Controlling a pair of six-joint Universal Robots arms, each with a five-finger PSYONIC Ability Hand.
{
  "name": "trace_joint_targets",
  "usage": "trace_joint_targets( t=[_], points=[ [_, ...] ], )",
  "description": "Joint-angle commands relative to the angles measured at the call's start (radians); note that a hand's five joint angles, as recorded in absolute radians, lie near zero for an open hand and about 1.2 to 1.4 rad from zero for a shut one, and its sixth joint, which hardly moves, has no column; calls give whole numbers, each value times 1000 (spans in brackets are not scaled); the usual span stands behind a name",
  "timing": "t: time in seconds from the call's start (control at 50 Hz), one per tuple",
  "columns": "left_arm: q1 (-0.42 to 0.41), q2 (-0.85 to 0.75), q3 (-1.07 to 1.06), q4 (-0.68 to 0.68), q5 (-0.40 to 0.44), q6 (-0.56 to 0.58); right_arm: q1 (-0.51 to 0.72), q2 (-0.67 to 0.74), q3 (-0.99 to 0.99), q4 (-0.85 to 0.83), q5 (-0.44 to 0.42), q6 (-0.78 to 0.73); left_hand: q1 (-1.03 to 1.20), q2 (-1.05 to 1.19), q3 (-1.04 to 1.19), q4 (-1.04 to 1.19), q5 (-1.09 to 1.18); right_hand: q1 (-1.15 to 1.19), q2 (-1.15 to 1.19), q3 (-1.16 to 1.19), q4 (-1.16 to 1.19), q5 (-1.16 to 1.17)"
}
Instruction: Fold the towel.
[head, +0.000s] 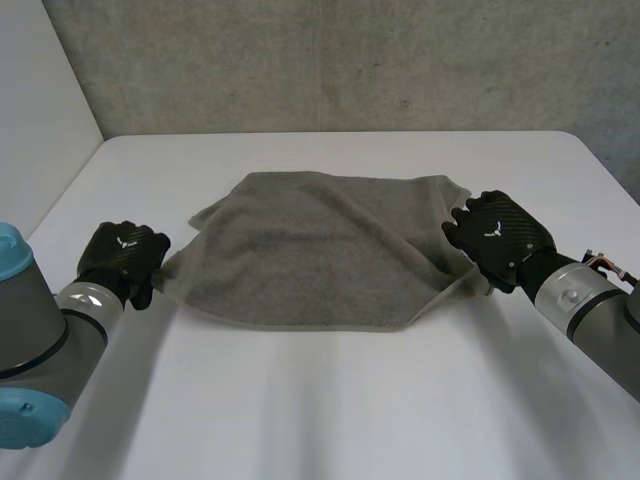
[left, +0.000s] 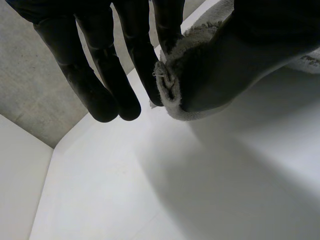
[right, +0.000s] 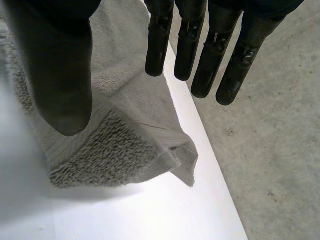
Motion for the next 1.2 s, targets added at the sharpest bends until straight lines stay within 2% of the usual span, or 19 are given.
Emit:
trace_joint_targets(
  t=[0.02, 0.28, 0.3, 0.32, 0.34, 0.36, 0.38, 0.4, 0.44, 0.48, 0.56, 0.6, 0.72, 0.78, 0.82, 0.92, 1.0, 1.1, 1.2],
  points=[
    [-1, -5, 0, -1, 0, 1, -1, 8, -11, 38, -3, 3, -57, -110, -152, -120, -267, -22, -47, -32, -39, 1],
    [-1, -18, 2, 0, 0, -1, -2, 116, -60, 41, 5, -3, -57, -110, -152, -120, -267, 25, 0, 15, 8, 48],
    [-1, -18, 3, 0, 2, -1, -2, 132, -75, 40, 11, -3, -57, -110, -152, -120, -267, 167, 143, 157, 150, 191],
    [-1, -19, 5, 0, 5, 1, -2, 149, -97, 38, 26, -1, -57, -110, -152, -120, -267, 430, 406, 420, 413, 454],
    [-1, -19, 5, 0, 5, 1, -2, 149, -97, 38, 26, -1, -57, -110, -152, -120, -267, 433, 408, 423, 416, 456],
    [-1, -19, 6, 0, 14, 1, -2, 162, -124, 40, 58, 3, -57, -110, -152, -120, -267, 738, 713, 728, 721, 762],
    [-1, -19, 8, 0, 26, 1, -1, 169, -150, 41, 103, 9, -57, -110, -152, -120, -267, 848, 823, 837, 831, 871],
    [-1, -19, 8, 0, 26, 1, -1, 169, -150, 41, 103, 9, -57, -110, -152, -120, -267, 849, 824, 838, 832, 872],
    [2, -19, 20, -1, 49, 1, 2, 169, -189, 43, 182, 38, -57, -110, -152, -120, -267, 849, 824, 839, 832, 872],
    [2, -16, 34, -1, 51, 1, 2, 156, -199, 43, 207, 64, -57, -110, -152, -120, -267, 849, 824, 839, 832, 872],
    [2, 15, 66, -6, 44, -1, 4, 88, -219, 41, 212, 163, -57, -110, -152, -120, -267, 849, 824, 839, 832, 872],
    [10, 114, 103, -15, 43, -19, -2, -32, -235, 40, 217, 299, -57, -110, -152, -120, -267, 849, 824, 839, 832, 872],
    [21, 251, 164, -15, 46, -99, -4, -183, -290, 75, 220, 454, -57, -110, -152, -120, -267, 849, 824, 839, 832, 872],
    [29, 314, 221, -43, 46, -130, -25, -274, -365, 191, 221, 467, -57, -110, -152, -120, -267, 849, 824, 839, 832, 872],
    [33, 355, 271, -105, 48, -137, -70, -315, -457, 349, 223, 468, -57, -110, -152, -120, -267, 849, 824, 839, 832, 872],
    [45, 358, 339, -180, 48, -136, -99, -305, -581, 507, 221, 465, -57, -110, -152, -120, -267, 849, 824, 839, 832, 872],
    [45, 335, 367, -210, 46, -128, -97, -278, -629, 547, 226, 445, -57, -110, -152, -120, -267, 849, 824, 839, 832, 872],
    [45, 232, 397, -220, 48, -127, -88, -211, -654, 563, 232, 387, -57, -110, -152, -120, -267, 849, 824, 839, 832, 872],
    [45, 66, 449, -219, 51, -84, -33, -61, -678, 566, 259, 333, -57, -110, -152, -120, -267, 849, 824, 839, 832, 872]
  ],
)
